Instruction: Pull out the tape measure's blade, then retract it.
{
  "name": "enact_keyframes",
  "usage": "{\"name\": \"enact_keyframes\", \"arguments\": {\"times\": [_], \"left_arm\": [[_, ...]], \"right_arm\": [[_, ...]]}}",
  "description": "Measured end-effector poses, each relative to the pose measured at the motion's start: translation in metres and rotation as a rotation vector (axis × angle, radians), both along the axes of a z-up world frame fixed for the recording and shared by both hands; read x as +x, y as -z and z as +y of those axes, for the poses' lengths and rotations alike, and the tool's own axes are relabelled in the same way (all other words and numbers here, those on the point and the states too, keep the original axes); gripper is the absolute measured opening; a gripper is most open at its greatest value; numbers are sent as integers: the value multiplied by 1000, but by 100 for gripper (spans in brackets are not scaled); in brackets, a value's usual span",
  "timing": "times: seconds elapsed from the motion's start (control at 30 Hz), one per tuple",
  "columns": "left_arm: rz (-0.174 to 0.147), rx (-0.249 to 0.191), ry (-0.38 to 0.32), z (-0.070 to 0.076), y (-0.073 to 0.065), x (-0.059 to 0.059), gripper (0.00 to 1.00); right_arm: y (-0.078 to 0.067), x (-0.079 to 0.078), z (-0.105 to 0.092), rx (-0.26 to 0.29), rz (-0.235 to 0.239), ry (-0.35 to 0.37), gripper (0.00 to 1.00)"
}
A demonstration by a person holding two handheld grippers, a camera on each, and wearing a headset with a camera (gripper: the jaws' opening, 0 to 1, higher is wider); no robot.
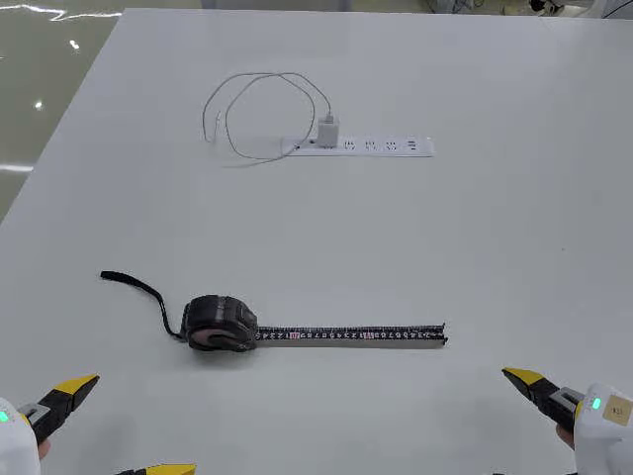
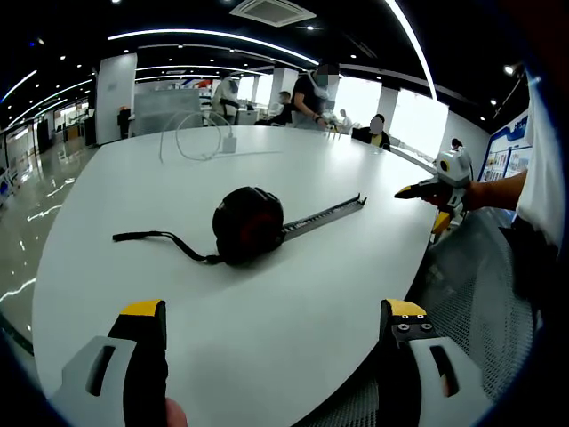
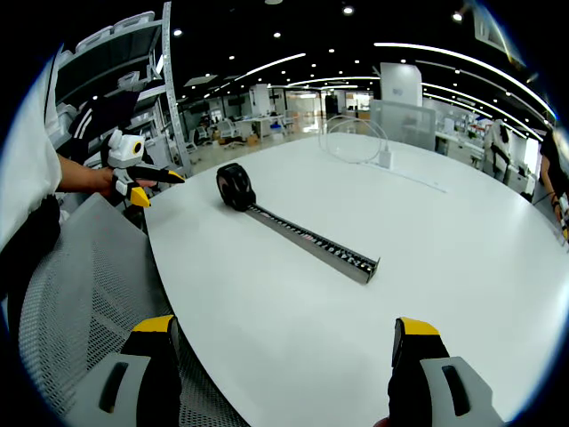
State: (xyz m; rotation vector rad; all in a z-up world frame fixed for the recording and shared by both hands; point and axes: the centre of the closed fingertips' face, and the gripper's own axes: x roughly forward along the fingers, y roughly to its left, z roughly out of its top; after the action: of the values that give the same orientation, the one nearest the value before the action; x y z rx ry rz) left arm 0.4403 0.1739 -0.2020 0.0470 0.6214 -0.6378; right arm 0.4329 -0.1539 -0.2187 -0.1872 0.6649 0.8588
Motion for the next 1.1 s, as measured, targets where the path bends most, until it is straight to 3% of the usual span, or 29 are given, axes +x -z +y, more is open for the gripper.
{"name": "enact_keyframes", "arguments": {"times": [0.33, 0.73, 1.1], "left_arm": [[-5, 1, 2, -5, -1, 4, 98], [-17, -2, 12, -13, -3, 19, 97], [-3, -11, 27, -28, 0, 32, 96]], "right_arm": [[-1, 3, 0, 7, -4, 4, 99], [-1, 9, 3, 3, -8, -12, 99], [-1, 15, 5, 10, -5, -13, 99]]}}
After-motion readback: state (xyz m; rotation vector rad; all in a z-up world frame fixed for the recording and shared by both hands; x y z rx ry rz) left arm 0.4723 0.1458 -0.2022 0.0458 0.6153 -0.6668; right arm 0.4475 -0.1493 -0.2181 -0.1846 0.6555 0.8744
